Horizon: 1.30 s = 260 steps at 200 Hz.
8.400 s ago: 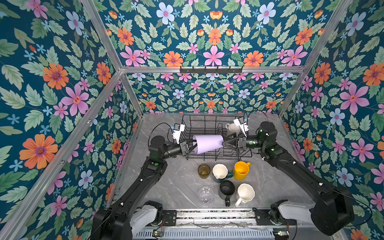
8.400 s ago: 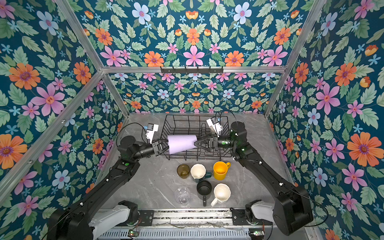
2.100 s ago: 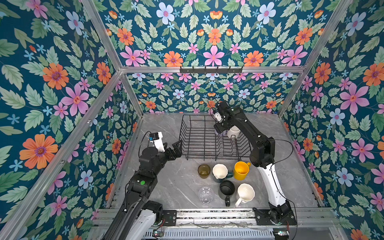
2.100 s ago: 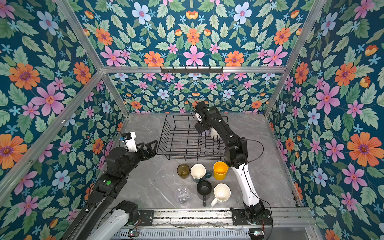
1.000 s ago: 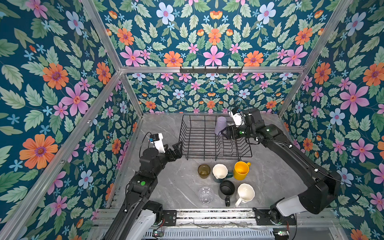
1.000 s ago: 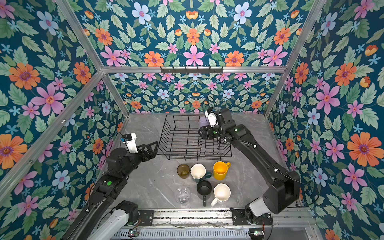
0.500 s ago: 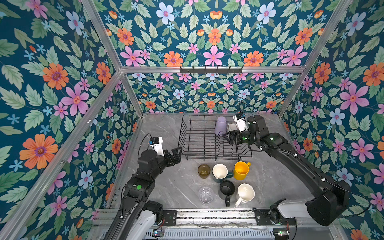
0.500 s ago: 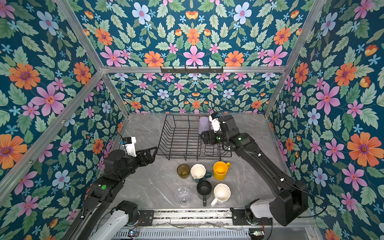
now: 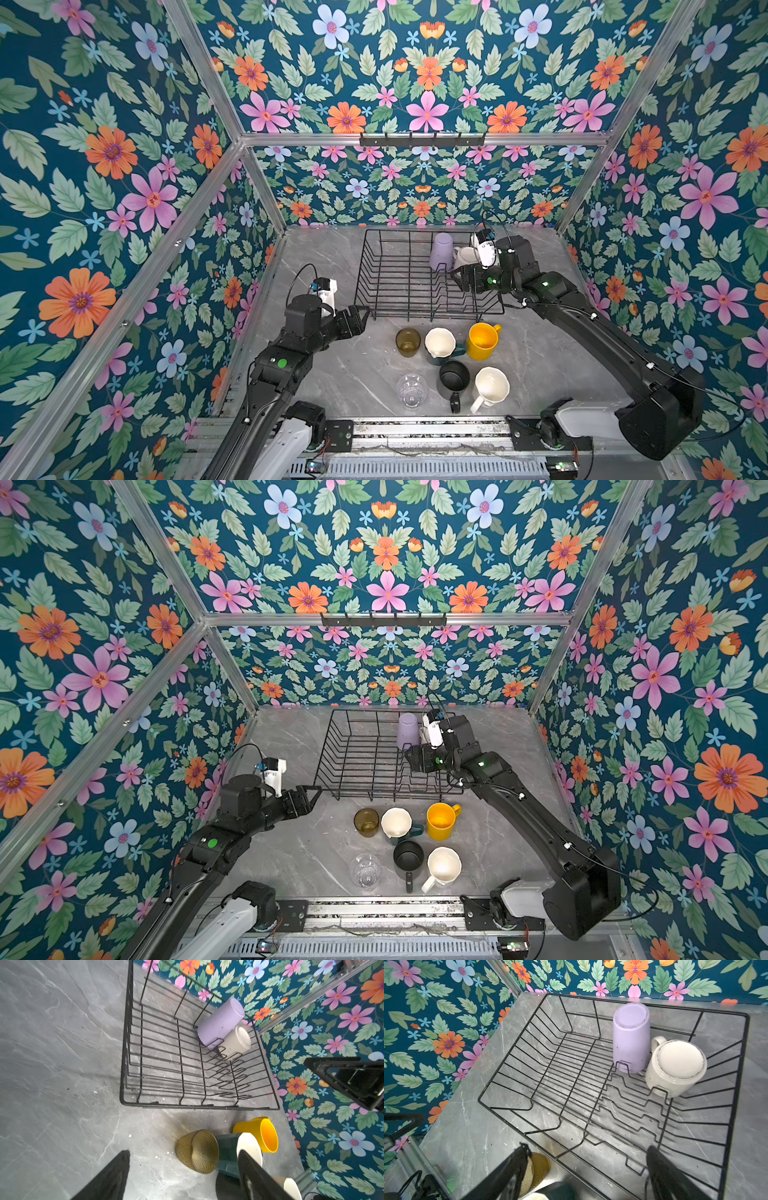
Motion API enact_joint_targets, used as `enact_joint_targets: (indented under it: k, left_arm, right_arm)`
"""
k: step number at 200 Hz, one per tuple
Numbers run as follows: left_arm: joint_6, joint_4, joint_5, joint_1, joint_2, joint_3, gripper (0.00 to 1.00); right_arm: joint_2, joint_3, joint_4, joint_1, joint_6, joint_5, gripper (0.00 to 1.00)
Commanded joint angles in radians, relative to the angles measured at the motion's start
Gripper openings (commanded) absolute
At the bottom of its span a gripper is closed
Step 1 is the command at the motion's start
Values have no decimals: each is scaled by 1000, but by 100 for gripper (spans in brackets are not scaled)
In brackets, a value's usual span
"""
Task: Load the cups into the dish rack
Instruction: 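Reach the left gripper down to the olive textured glass and grasp it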
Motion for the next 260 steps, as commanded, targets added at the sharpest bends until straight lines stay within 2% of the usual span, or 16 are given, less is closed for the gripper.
enact_joint_targets:
  k: [1,45,130,199,260]
  left_arm:
    - [-12,-10,24,-38,20,0,81]
    - [-38,-53,-101,-207,83,26,80]
    - [-57,-69,-203,-372,232,31,76]
    - [-68,-26,-264,-449,361,56,74]
    - [-61,6,-295,-469,469,83,72]
  right_arm:
    - [-10,-5,26,2,3,30,89]
    - [-20,-15,20,2,3,42,89]
    - [-24,-26,19,1,6,44,89]
    - [-43,-39,8,2,-1,54,89]
    - [-53,-53,6,2,-5,57,89]
